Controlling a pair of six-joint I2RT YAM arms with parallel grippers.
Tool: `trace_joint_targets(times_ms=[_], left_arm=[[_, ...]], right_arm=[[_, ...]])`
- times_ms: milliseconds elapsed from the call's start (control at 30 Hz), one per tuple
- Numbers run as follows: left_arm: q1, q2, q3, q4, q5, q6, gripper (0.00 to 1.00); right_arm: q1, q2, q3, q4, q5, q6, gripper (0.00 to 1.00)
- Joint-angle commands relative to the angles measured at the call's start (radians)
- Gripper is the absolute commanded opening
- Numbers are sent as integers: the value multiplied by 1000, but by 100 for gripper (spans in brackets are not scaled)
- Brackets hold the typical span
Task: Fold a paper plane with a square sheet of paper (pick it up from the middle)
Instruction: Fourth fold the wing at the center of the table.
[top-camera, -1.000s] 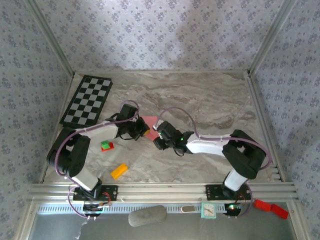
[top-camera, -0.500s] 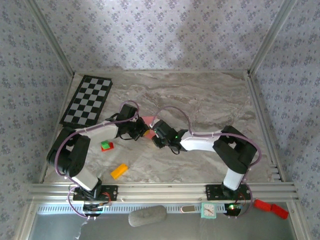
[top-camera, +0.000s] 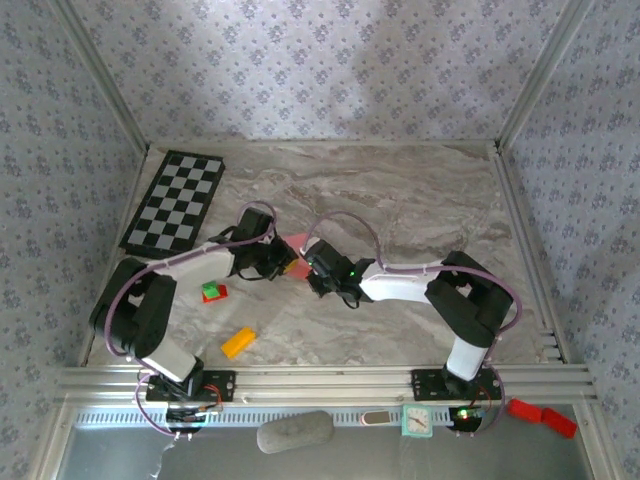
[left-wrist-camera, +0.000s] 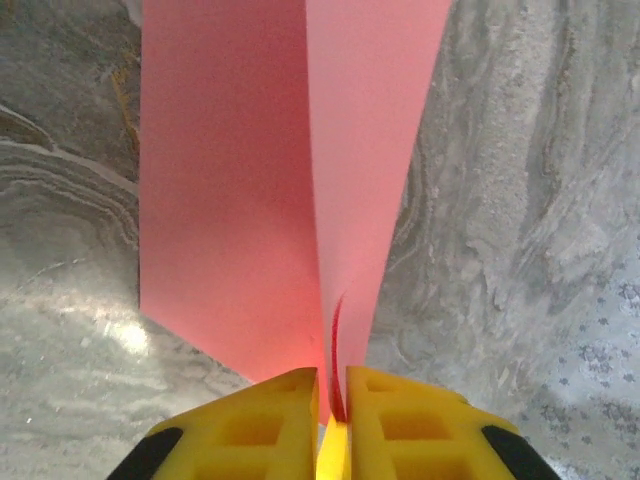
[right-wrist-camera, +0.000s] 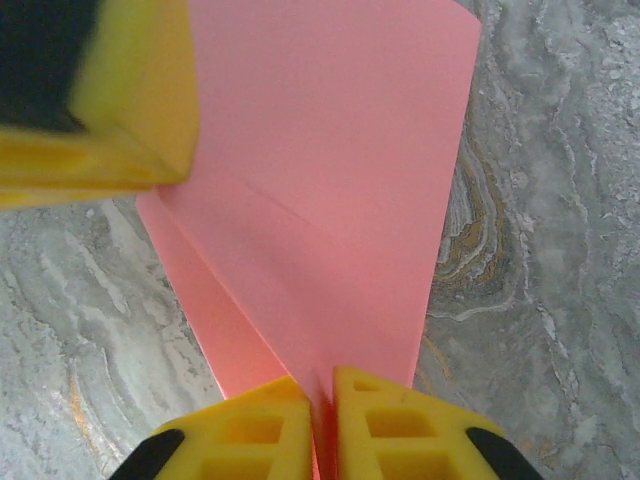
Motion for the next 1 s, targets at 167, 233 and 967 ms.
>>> trace_joint_targets(times_ms=[167, 233, 967], left_arm=[[45, -192, -74, -70, -95, 16, 29], [45, -213, -112, -42, -90, 7, 30], [5, 34, -109, 229, 80, 14, 29]], right_arm=[[-53, -20, -50, 73, -147, -9, 11], [-67, -21, -59, 93, -189, 0, 11], [-194, -22, -161, 278, -505, 107, 9]])
